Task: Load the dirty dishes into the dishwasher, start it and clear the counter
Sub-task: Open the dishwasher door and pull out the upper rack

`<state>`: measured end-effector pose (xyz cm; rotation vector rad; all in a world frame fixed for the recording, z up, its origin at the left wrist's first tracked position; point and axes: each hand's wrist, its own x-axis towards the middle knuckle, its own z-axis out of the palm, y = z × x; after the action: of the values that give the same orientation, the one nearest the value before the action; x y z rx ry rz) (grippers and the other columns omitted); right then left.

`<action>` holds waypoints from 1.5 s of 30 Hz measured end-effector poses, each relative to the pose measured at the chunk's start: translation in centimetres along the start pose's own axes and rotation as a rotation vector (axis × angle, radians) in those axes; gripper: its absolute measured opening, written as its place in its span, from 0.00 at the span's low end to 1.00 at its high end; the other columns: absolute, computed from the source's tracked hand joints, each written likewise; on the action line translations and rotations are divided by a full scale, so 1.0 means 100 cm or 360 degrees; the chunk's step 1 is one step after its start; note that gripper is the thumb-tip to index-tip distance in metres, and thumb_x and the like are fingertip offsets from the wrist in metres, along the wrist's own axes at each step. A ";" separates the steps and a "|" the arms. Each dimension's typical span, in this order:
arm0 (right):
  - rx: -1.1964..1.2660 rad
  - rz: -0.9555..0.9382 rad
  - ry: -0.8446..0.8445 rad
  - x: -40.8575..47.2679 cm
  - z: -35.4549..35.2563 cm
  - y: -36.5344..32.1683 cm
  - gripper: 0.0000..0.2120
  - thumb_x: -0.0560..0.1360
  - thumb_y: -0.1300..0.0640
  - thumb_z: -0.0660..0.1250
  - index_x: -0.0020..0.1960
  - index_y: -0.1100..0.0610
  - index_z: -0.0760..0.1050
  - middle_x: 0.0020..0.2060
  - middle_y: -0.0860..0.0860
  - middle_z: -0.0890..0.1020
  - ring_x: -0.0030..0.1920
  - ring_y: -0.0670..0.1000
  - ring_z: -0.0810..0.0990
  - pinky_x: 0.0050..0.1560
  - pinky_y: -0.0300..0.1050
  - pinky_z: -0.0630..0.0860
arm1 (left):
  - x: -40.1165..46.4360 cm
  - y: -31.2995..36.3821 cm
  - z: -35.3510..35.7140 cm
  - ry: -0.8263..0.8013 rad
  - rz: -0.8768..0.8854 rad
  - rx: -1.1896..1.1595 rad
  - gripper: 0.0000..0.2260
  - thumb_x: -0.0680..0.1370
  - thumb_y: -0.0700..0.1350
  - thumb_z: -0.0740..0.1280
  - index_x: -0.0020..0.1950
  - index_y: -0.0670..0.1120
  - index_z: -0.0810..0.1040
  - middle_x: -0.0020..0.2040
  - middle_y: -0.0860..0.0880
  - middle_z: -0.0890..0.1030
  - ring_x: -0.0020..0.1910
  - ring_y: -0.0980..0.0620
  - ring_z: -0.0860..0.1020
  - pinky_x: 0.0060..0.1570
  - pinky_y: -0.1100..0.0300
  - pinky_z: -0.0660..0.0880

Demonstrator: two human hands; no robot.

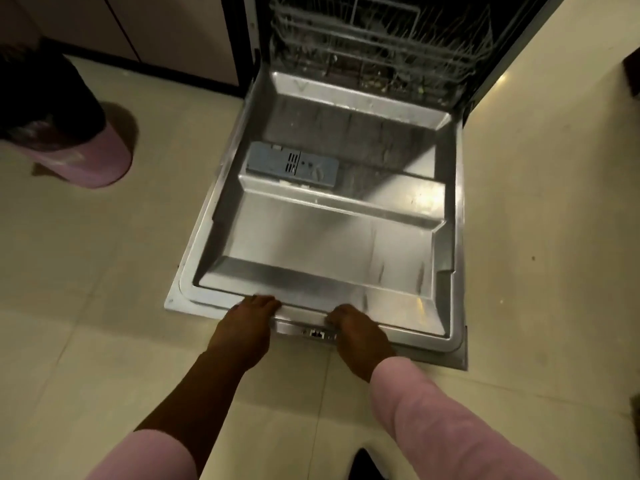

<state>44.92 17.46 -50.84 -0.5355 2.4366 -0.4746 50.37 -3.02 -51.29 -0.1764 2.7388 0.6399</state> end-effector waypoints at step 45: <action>-0.0386 0.0265 0.1350 0.109 -0.448 -0.092 0.08 0.76 0.61 0.62 0.53 0.55 0.77 0.49 0.56 0.81 0.48 0.59 0.77 0.43 0.47 0.72 | 0.240 0.143 -0.422 0.0877 0.0540 0.0328 0.05 0.80 0.43 0.64 0.53 0.52 0.77 0.49 0.50 0.81 0.49 0.47 0.75 0.34 0.57 0.65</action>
<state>11.66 13.71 -17.88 -0.2355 3.3477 -0.3808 13.17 -10.37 -17.79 0.1971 3.3868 0.4297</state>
